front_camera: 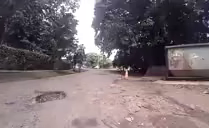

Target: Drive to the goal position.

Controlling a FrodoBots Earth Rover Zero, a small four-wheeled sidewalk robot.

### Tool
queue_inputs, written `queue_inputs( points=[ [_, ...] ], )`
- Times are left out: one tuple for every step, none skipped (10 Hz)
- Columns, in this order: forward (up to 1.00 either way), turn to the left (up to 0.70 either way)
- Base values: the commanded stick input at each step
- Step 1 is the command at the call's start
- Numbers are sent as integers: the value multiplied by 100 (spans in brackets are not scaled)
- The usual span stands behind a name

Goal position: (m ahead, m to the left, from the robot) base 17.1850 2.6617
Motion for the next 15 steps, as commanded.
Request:
queue_inputs(
  points=[
    [70, 0],
    [70, 0],
    [70, 0],
    [70, 0],
    [70, 0],
    [70, 0],
    [70, 0],
    [70, 0],
    [70, 0],
    [70, 0],
    [70, 0],
    [70, 0],
    [70, 0],
    [70, 0],
    [70, 0]
  ],
)
